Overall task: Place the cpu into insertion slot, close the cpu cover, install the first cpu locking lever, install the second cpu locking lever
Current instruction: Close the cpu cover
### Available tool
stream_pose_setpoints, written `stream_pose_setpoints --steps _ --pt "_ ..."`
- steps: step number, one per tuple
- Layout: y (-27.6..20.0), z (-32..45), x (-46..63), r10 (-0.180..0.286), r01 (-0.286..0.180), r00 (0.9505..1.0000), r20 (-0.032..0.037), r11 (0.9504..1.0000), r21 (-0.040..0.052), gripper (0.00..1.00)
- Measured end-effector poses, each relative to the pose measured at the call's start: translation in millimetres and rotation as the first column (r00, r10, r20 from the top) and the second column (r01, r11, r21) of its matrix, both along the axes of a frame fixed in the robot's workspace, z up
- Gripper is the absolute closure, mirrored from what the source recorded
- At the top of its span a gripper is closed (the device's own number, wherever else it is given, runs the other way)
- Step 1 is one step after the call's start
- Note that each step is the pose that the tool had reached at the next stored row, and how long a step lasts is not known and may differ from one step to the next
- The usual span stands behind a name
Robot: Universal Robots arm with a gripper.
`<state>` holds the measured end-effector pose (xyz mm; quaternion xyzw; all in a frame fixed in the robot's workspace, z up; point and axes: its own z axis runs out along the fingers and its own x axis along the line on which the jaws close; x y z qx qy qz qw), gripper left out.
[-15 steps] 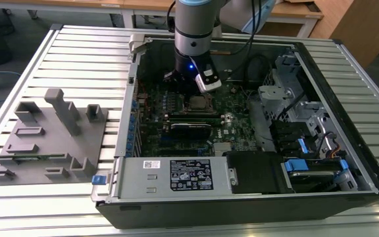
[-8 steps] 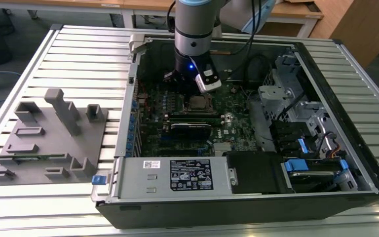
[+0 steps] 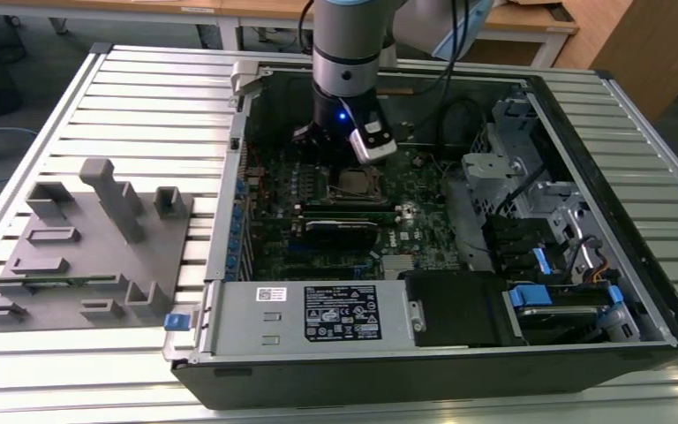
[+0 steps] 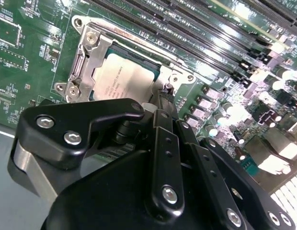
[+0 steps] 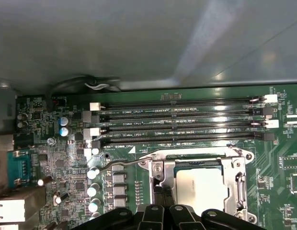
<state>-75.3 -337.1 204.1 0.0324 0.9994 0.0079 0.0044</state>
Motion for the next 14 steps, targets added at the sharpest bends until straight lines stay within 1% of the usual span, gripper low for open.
stream_pose_setpoints --steps 9,14 --pt "0.0 15.1 0.0 0.0 0.0 1.0 -0.0001 1.0 -0.0001 0.9" --pt "0.0 15.9 0.0 0.0 0.0 1.0 -0.0001 1.0 -0.0002 0.9"
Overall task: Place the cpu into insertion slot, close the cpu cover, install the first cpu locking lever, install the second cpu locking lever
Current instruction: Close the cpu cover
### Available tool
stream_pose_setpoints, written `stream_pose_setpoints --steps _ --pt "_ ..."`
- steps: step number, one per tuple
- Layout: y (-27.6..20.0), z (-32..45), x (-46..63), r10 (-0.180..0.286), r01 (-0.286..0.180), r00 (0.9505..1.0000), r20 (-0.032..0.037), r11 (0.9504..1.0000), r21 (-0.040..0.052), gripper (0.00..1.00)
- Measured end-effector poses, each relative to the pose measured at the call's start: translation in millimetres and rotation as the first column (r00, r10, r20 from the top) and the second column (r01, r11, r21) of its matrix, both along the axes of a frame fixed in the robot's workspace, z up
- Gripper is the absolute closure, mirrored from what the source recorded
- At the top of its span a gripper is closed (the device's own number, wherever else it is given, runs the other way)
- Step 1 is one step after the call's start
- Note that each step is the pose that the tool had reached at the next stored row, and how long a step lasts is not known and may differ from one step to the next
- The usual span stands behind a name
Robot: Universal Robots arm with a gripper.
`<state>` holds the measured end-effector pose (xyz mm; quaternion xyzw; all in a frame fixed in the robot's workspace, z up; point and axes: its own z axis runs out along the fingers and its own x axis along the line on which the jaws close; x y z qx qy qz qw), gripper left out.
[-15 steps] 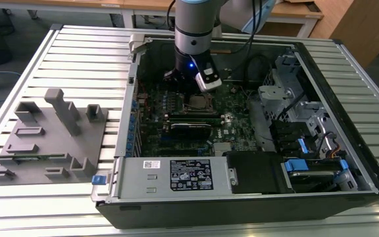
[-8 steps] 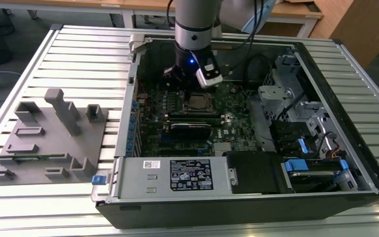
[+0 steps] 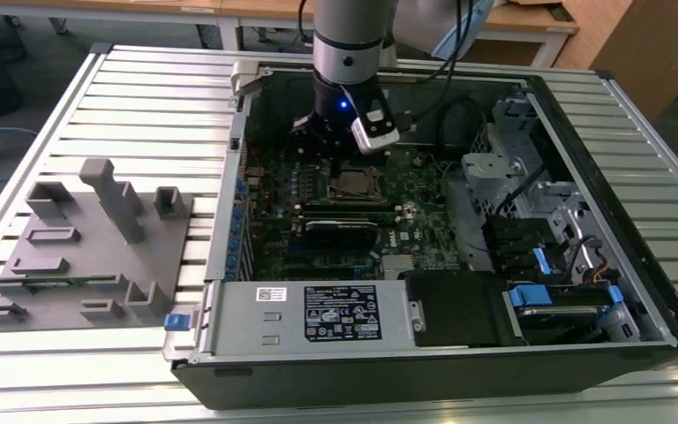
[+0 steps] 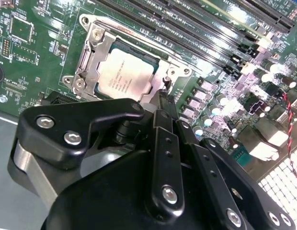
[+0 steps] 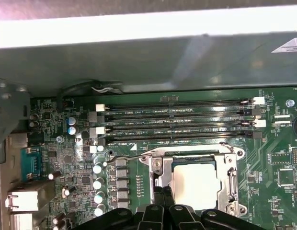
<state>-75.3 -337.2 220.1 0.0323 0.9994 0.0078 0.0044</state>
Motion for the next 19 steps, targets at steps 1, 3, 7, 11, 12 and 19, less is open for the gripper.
stream_pose_setpoints --steps 1,3,7,11,12,19 --pt "0.0 0.0 0.0 0.0 0.0 1.0 0.0 1.0 0.0001 0.9" --pt "0.0 0.0 0.1 0.0 0.0 1.0 0.0 1.0 0.0 0.9" --pt "0.0 -0.1 3.4 0.0 0.0 1.0 -0.0001 1.0 0.0 0.9" --pt "-0.1 -0.1 13.0 0.0 0.0 1.0 -0.0001 1.0 0.0 0.9" --pt "-0.2 -0.1 16.0 0.0 0.0 1.0 -0.0001 1.0 -0.0001 0.9" --pt "-0.4 -0.3 34.9 0.0 0.0 1.0 0.0 1.0 0.0 0.9"
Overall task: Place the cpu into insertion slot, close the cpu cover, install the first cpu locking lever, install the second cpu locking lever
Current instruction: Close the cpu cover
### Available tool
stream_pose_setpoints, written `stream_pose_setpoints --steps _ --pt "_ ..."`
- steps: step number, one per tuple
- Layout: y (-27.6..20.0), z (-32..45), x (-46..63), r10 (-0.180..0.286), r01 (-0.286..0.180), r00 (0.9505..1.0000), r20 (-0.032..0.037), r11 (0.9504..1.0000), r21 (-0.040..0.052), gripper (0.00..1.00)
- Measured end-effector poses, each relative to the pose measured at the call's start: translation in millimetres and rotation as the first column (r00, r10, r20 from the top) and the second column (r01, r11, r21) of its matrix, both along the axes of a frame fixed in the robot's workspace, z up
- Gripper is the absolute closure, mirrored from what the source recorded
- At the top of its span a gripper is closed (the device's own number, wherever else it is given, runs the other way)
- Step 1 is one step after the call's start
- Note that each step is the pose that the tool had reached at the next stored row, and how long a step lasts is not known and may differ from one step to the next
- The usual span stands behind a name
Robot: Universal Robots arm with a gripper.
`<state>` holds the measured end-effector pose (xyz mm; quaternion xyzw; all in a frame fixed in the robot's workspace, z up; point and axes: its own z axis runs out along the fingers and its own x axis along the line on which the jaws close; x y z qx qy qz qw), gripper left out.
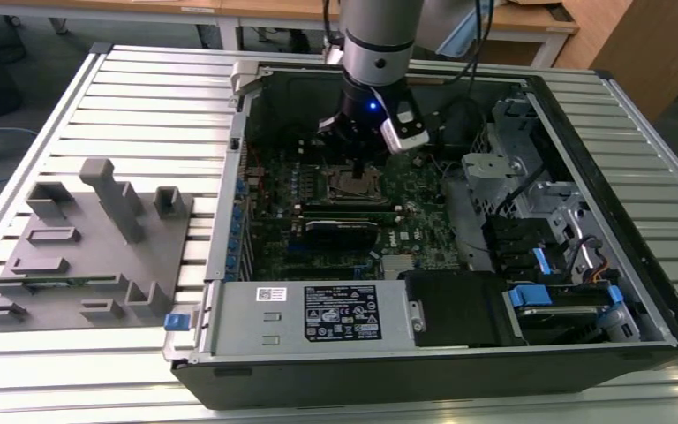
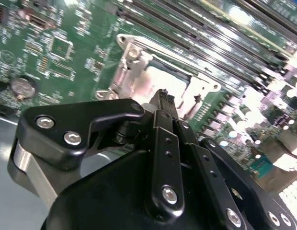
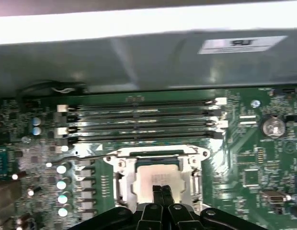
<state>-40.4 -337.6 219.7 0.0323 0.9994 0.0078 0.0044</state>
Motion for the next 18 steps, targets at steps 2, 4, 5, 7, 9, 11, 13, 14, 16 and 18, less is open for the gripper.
stream_pose_setpoints --steps 2,4,5,7,9,11,13,14,16,18 --pt "0.0 0.0 0.6 0.0 0.0 1.0 0.0 1.0 0.0001 0.9" --pt "0.0 -0.2 0.6 0.0 0.0 1.0 0.0044 1.0 0.0 0.9" --pt "0.1 -0.5 0.6 0.0 0.0 1.0 0.0098 1.0 0.0 0.9" --pt "0.1 -1.5 0.3 0.0 0.0 0.9997 0.0238 1.0 0.0002 0.9" --pt "0.0 -2.5 -0.5 0.0 0.0 0.9995 0.0307 1.0 0.0001 0.9" --pt "0.1 -3.8 -2.3 0.0 0.0 0.9995 0.0316 1.0 -0.0004 0.9" --pt "0.0 -5.2 -4.0 0.0 0.0 0.9995 0.0315 1.0 -0.0022 0.9" --pt "0.0 -5.9 -4.7 0.0 0.0 0.9995 0.0316 1.0 -0.0029 0.9" --pt "0.0 -6.7 -6.6 0.0 0.0 0.9995 0.0315 1.0 -0.004 0.9" --pt "0.1 -7.0 -9.0 0.0 0.0 0.9995 0.0316 1.0 -0.0043 0.9"
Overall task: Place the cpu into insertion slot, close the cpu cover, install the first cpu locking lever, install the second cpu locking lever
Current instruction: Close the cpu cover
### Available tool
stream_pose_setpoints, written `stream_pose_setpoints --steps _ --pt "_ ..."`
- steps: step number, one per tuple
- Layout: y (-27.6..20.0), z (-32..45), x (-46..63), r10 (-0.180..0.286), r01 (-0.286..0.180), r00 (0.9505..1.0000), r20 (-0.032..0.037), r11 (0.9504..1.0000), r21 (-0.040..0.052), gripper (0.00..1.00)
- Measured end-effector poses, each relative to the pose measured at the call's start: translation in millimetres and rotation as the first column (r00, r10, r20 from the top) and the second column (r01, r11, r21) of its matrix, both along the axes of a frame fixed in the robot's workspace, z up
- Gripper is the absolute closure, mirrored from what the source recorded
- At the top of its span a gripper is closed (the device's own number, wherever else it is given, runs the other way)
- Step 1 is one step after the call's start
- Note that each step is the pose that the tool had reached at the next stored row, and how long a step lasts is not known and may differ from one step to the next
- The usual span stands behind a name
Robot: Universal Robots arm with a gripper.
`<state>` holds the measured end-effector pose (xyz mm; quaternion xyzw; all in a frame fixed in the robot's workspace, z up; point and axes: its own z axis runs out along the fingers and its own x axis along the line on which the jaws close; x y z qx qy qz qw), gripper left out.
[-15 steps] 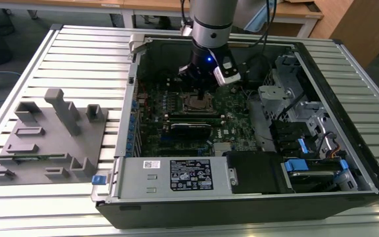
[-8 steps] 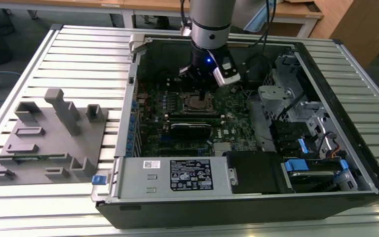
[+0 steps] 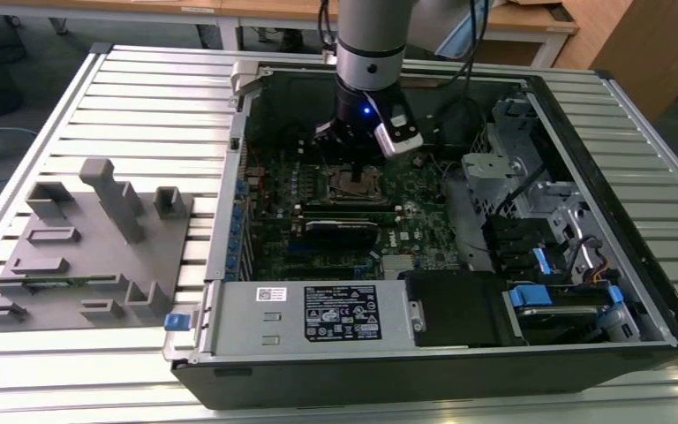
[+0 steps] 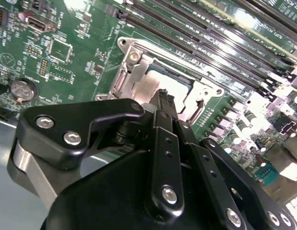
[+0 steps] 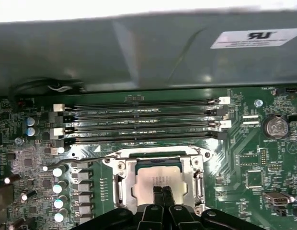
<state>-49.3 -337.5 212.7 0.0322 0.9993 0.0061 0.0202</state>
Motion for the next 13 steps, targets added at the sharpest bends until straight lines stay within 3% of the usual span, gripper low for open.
stream_pose_setpoints --steps 13 --pt "0.0 2.4 -1.7 0.0 0.0 1.0 0.0002 1.0 0.0 0.9"
